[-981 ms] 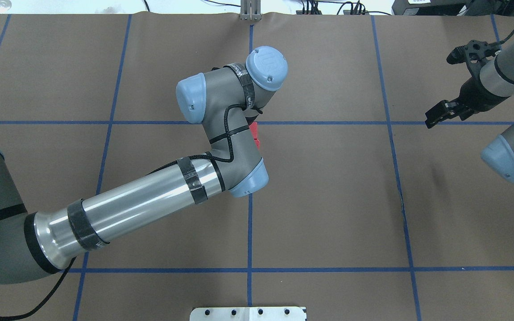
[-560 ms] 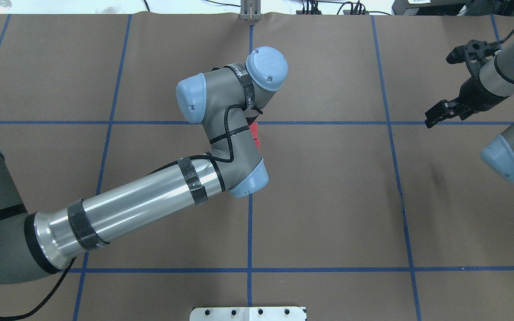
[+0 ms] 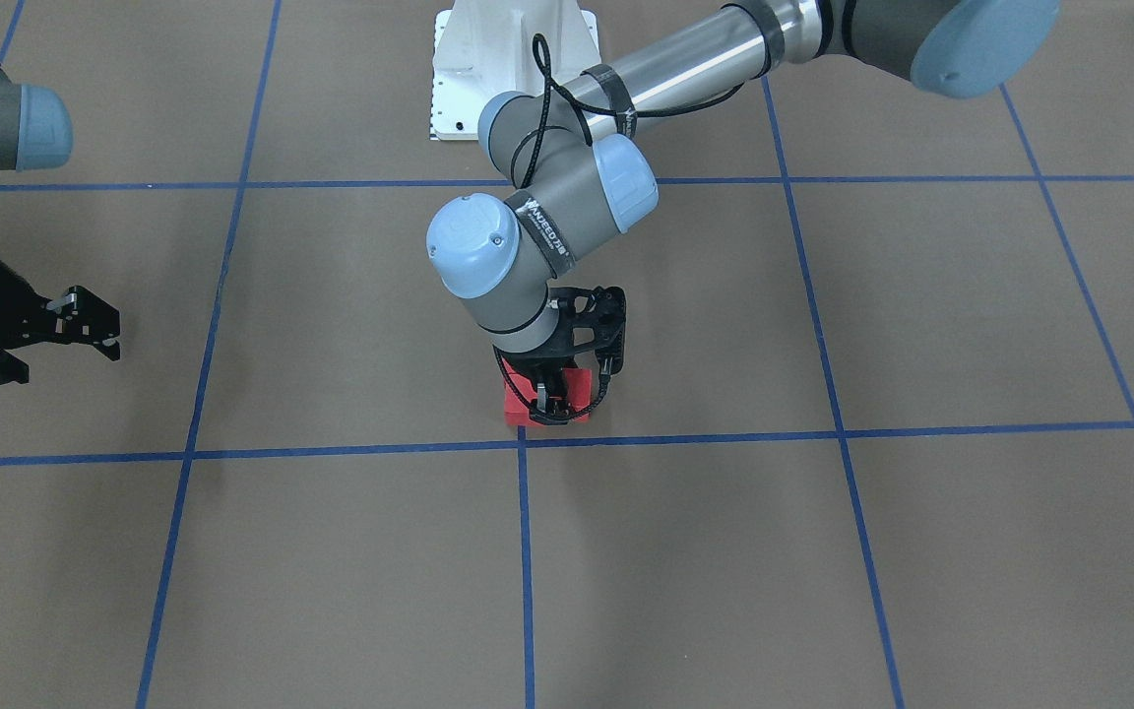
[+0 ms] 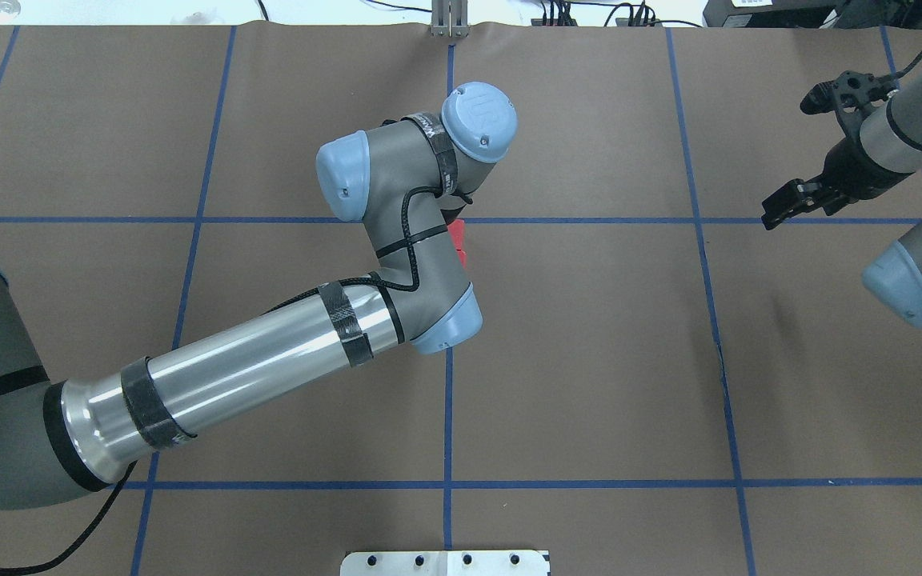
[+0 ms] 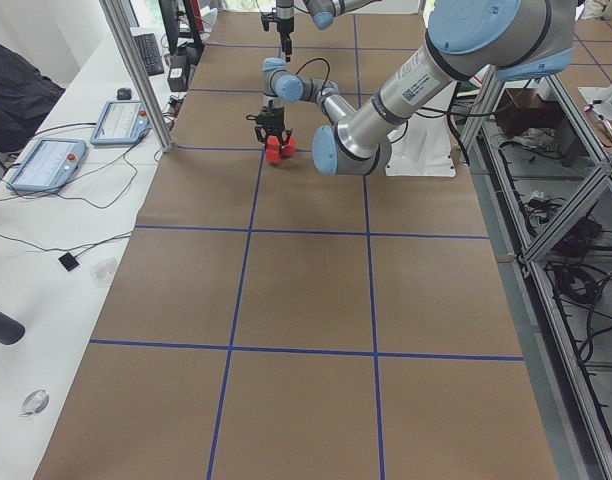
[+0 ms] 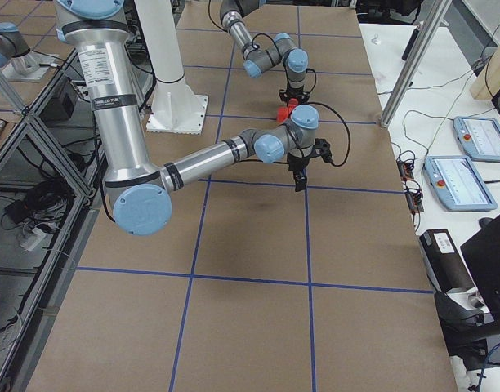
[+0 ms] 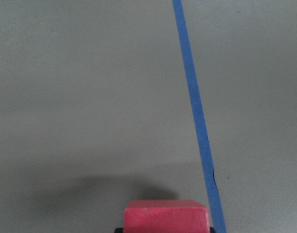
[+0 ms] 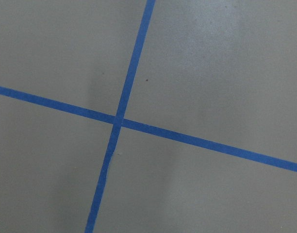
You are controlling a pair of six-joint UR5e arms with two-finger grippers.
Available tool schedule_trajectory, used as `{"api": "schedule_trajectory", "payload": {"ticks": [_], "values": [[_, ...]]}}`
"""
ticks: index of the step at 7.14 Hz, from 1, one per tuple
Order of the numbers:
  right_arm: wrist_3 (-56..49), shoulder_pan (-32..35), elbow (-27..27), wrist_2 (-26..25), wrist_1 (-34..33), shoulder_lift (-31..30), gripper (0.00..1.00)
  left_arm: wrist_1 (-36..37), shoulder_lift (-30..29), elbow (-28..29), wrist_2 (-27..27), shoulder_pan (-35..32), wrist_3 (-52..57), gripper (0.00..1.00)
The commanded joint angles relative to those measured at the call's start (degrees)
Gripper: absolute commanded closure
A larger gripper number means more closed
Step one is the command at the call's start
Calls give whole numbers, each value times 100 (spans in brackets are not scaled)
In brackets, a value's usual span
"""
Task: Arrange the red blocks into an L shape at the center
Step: 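Lower the cube beside the farther cube of the pair with the left gripper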
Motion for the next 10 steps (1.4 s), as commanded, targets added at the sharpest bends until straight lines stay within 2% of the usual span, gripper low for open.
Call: {"api": "schedule_trajectory", "payload": {"ticks": [1, 5, 8, 10], "values": [[0, 0, 7, 0, 0, 0, 1, 2, -12, -8, -1, 8, 16, 41], [0, 0, -2, -9, 0, 0, 1, 2, -12, -8, 8, -1, 51, 41], [0, 0, -20, -9, 0, 9, 1, 2, -3, 1, -1, 8, 130, 26], [0, 0, -20, -9, 0, 9, 1, 2, -3, 1, -1, 8, 130, 23]]}}
